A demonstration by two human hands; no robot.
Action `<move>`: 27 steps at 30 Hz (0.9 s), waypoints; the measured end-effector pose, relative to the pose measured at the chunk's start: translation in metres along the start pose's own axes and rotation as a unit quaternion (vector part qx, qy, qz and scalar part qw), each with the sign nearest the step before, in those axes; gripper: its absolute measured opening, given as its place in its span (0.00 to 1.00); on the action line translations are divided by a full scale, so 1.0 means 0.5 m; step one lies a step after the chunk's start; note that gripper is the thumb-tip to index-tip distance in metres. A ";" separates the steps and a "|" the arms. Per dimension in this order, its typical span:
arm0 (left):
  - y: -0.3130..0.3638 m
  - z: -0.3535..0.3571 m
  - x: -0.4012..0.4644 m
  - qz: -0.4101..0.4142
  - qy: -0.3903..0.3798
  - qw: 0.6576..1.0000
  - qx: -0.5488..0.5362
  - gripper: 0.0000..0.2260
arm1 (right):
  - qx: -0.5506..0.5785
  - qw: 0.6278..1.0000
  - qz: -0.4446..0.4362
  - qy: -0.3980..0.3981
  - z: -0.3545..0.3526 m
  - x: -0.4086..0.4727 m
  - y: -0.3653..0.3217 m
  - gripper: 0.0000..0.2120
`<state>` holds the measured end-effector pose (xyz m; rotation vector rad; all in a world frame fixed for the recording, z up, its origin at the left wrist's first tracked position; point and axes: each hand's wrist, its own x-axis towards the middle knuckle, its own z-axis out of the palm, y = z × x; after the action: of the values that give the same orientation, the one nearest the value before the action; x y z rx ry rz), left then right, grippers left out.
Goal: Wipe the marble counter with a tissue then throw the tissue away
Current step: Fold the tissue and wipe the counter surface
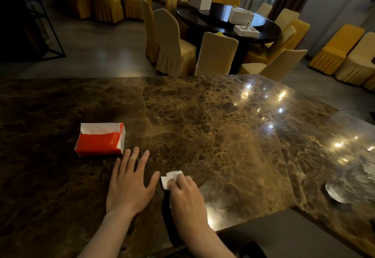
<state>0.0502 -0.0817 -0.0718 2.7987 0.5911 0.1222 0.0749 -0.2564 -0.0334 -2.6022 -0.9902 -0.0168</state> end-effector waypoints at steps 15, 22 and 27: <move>0.002 0.003 0.001 -0.005 -0.006 1.000 0.019 0.35 | 0.002 0.999 0.030 -0.032 -0.016 0.003 -0.011 0.17; 0.000 0.000 -0.002 -0.001 -0.004 1.000 0.008 0.34 | -0.075 0.990 0.116 0.000 -0.085 0.034 0.157 0.08; 0.001 0.000 -0.002 -0.002 -0.004 1.000 0.012 0.35 | -0.058 0.990 0.122 0.051 -0.054 0.038 0.097 0.09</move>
<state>0.0495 -0.0827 -0.0719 2.8200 0.5987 0.1034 0.1236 -0.2870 -0.0214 -2.7794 -0.6499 -0.1489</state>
